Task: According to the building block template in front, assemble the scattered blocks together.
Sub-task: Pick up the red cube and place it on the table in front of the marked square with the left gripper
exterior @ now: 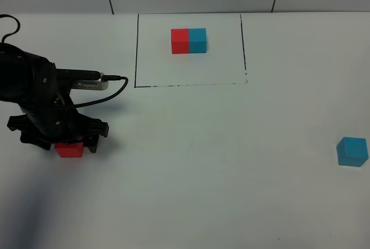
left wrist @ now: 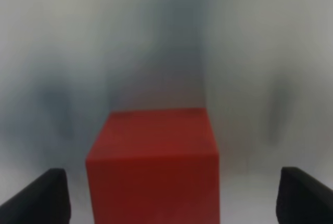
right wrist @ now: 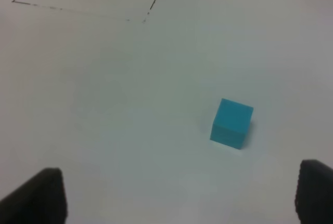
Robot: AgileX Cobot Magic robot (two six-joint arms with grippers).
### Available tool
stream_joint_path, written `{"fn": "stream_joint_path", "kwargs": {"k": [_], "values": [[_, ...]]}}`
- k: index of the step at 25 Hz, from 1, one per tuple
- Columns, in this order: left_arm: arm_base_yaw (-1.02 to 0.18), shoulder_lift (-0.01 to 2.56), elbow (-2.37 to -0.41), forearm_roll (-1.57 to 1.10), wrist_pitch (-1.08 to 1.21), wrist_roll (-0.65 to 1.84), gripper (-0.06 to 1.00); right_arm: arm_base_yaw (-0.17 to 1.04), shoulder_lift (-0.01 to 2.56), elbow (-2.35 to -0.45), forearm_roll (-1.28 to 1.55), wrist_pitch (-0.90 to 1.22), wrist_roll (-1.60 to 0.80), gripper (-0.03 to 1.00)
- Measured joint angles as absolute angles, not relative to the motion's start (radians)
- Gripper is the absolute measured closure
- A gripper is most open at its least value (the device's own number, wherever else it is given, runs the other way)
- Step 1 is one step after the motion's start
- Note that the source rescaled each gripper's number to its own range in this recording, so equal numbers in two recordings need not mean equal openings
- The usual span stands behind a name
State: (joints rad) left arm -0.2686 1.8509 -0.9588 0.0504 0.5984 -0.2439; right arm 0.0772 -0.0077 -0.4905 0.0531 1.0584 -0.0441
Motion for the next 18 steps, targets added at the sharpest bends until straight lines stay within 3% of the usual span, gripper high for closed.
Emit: {"fn": "stream_joint_path", "kwargs": {"k": [3,6,9,12,13,18], "values": [[-0.269,1.856,-0.959,0.050,0.586,-0.252,0.10,0.077,-0.008,-0.491,0.053,1.058,-0.044,0.18],[-0.269,1.869,-0.959,0.052,0.586,-0.254,0.26,0.077,-0.008,-0.491,0.053,1.058,-0.044,0.18],[-0.269,1.887,-0.959,0.053,0.588,-0.256,0.50,0.077,-0.008,-0.491,0.053,1.058,-0.044,0.18],[-0.269,1.892,-0.959,0.058,0.597,-0.256,0.87,0.077,-0.008,-0.491,0.053,1.058,-0.044,0.18],[-0.269,1.892,-0.959,0.060,0.603,-0.257,0.94,0.077,-0.008,-0.491,0.053,1.058,-0.044,0.18],[-0.269,1.873,-0.959,0.120,0.664,-0.249,0.94,0.077,-0.008,-0.491,0.053,1.058,-0.044,0.18]]}}
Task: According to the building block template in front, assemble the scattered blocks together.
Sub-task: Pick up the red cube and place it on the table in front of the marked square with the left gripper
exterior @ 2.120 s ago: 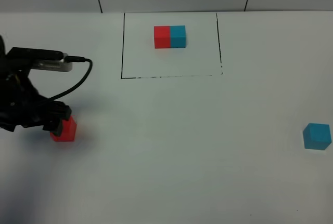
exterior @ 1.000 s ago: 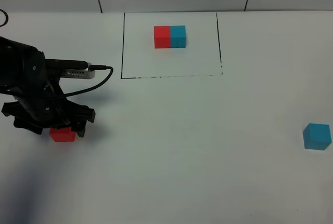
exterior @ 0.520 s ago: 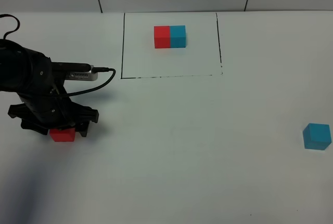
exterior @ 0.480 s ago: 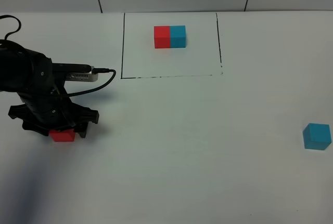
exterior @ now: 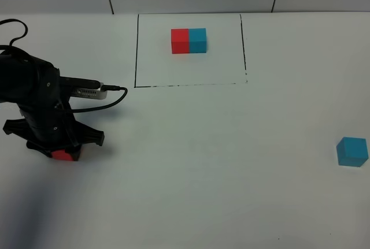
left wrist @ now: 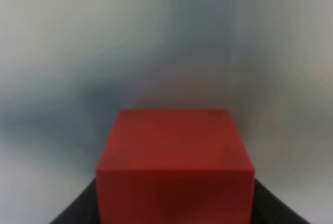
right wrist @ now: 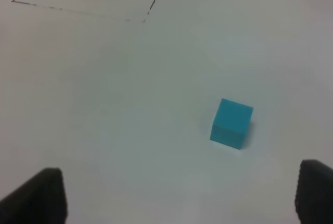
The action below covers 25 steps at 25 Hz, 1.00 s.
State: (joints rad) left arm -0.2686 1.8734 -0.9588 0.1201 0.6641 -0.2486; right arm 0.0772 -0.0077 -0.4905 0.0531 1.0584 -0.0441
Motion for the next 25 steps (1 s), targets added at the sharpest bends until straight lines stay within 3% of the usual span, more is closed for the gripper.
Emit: {"fn": "stream_joint_path", "kwargs": {"k": [5,10,17,25], "values": [[-0.271,1.856,-0.997,0.130,0.707,-0.113,0.94,0.077,-0.008,-0.491,0.053,1.058,-0.044,0.18],[-0.338,1.873,-1.106,0.116,0.746,0.174,0.94,0.077,-0.008,-0.491,0.053,1.058,-0.043,0.18],[-0.488,2.019,-1.417,0.116,0.928,0.461,0.94,0.077,-0.008,-0.491,0.053,1.058,-0.043,0.18],[-0.596,2.233,-1.745,0.114,1.099,0.626,0.94,0.077,-0.008,-0.491,0.053,1.058,-0.043,0.18]]}}
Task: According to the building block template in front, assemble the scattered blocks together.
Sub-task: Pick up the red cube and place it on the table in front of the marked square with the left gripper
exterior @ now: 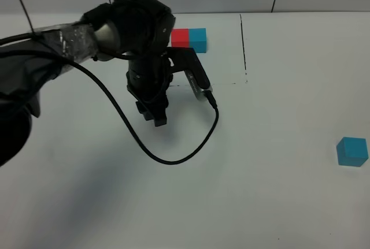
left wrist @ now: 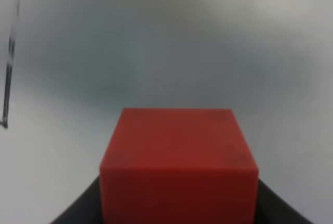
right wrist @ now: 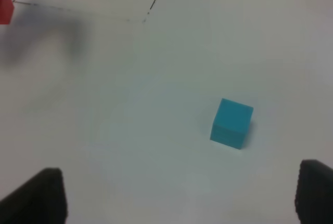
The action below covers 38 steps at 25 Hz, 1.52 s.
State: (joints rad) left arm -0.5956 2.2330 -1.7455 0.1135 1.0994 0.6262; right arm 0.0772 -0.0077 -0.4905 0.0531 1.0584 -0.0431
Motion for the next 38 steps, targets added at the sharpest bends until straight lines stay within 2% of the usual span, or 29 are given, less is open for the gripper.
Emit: {"fn": "stream_joint_path", "kwargs": {"k": [9,19,38], "values": [[-0.665,2.313,-1.827,0.102,1.112,0.772,0.94,0.077,-0.008,-0.491,0.053,1.058,-0.043,0.19],[-0.665,2.360,-1.830,0.053,0.997,0.825,0.94,0.077,-0.008,-0.491,0.053,1.058,-0.042,0.19],[-0.665,2.367,-1.832,0.034,1.007,0.904,0.94,0.077,-0.008,-0.491,0.053,1.058,-0.042,0.19]]}}
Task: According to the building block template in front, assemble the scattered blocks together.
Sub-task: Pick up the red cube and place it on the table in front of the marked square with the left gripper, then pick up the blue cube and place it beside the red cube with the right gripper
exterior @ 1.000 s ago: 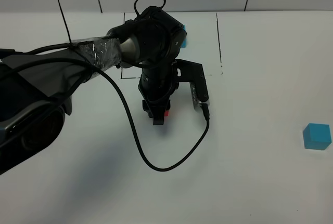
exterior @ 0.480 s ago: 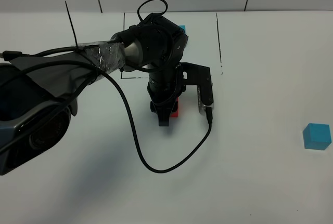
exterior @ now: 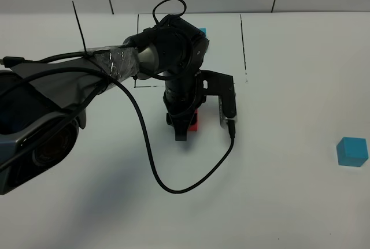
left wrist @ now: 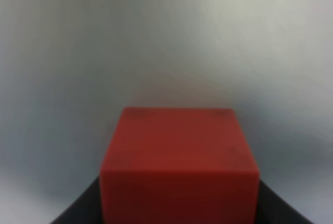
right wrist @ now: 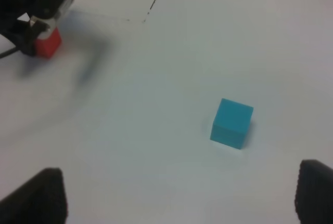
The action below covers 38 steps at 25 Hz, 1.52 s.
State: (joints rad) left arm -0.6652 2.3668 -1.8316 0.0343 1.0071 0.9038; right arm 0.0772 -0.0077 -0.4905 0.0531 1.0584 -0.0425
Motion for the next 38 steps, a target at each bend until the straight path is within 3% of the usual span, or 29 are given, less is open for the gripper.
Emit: {"fn": "stream_joint_path", "kwargs": {"k": [3,10,13,22,32,38], "values": [[-0.665,2.367,-1.832,0.034,1.010,0.904,0.85,0.077,-0.008,-0.491,0.053,1.058,-0.042,0.19],[-0.665,2.363,-1.832,0.036,1.019,0.905,0.14,0.077,-0.008,-0.491,0.053,1.058,-0.042,0.19],[-0.665,2.334,-1.832,0.037,1.050,0.905,-0.01,0.077,-0.008,-0.491,0.053,1.058,-0.042,0.19],[-0.603,2.131,-1.834,0.038,1.102,0.720,-0.06,0.077,-0.008,-0.491,0.053,1.058,-0.042,0.19],[-0.288,1.997,-1.819,-0.015,1.192,0.412,-0.05,0.077,-0.008,-0.491,0.053,1.058,-0.040,0.19],[-0.116,1.817,-1.603,-0.043,1.172,0.354,0.00,0.077,-0.008,-0.491,0.053,1.058,-0.040,0.19]]}}
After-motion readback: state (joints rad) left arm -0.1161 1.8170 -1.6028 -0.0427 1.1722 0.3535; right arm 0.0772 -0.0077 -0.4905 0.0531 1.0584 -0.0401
